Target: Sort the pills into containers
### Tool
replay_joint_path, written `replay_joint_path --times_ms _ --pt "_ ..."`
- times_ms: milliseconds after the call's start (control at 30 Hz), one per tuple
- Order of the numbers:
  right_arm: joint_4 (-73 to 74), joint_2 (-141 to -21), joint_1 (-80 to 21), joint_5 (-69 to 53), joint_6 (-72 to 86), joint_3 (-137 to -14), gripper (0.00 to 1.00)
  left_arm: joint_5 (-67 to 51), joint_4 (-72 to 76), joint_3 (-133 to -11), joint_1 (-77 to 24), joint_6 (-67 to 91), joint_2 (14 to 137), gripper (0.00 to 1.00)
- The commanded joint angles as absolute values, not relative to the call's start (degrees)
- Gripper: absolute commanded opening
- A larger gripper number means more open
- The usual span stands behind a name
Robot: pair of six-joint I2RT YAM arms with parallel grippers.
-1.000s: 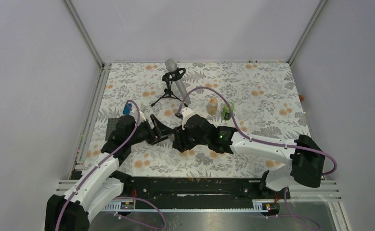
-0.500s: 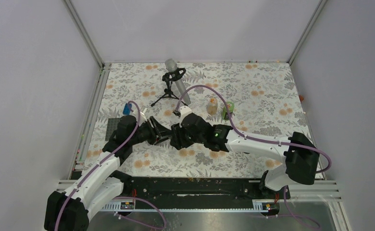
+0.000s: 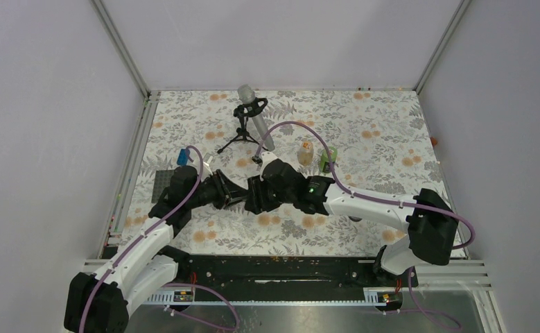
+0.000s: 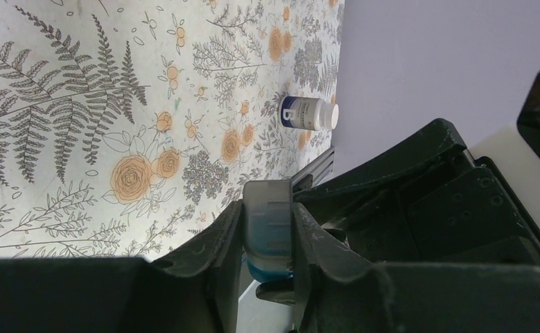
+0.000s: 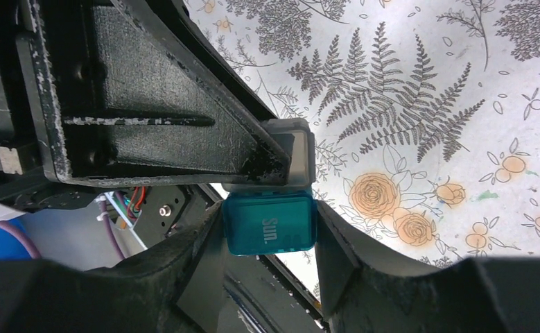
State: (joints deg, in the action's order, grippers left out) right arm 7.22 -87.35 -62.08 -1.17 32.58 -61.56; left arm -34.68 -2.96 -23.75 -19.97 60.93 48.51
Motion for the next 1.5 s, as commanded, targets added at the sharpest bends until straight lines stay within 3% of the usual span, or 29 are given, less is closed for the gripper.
replay_joint_path --times_ms 0,267,500,567,733,800,867,1067,1200,1467 --pt "4.93 -85.55 -60.20 -5.77 35.69 -62.34 0.27 -36.46 -0.24 -24.12 -20.11 60.12 48.67 0.00" --pt "8.19 -82.54 -58.38 0.47 34.47 -60.29 0.61 -36.63 -0.21 -24.86 -20.13 59.51 48.74 0.00" --pt "11.07 -80.46 -57.51 4.37 33.21 -59.99 0.67 -36.47 -0.20 -25.13 -20.13 58.89 49.26 0.00" --pt "11.76 -80.52 -57.24 4.89 33.26 -60.05 0.65 -36.48 -0.25 -25.29 -20.11 58.74 49.32 0.00" --pt "11.88 -80.36 -56.53 4.36 33.44 -59.20 0.38 -36.24 -0.21 -25.49 -20.12 58.46 48.98 0.00" --pt "11.70 -80.31 -56.33 2.93 33.16 -59.00 0.35 -36.03 -0.26 -25.49 -20.12 58.32 48.93 0.00" --pt "10.82 -79.92 -55.57 0.48 32.94 -58.45 0.38 -36.11 -0.19 -25.49 -20.11 58.04 48.76 0.00" --pt "2.17 -77.42 -53.00 -9.31 34.22 -53.83 0.62 -36.01 -0.24 -25.46 -20.07 57.40 47.65 0.00" --pt "-3.01 -77.44 -52.19 -14.14 35.51 -52.37 0.62 -36.29 -0.20 -25.34 -20.13 57.10 47.23 0.00" --pt "-6.89 -78.53 -50.93 -18.80 38.32 -51.14 0.22 -36.48 3.11 -23.83 -20.09 57.88 45.48 0.00"
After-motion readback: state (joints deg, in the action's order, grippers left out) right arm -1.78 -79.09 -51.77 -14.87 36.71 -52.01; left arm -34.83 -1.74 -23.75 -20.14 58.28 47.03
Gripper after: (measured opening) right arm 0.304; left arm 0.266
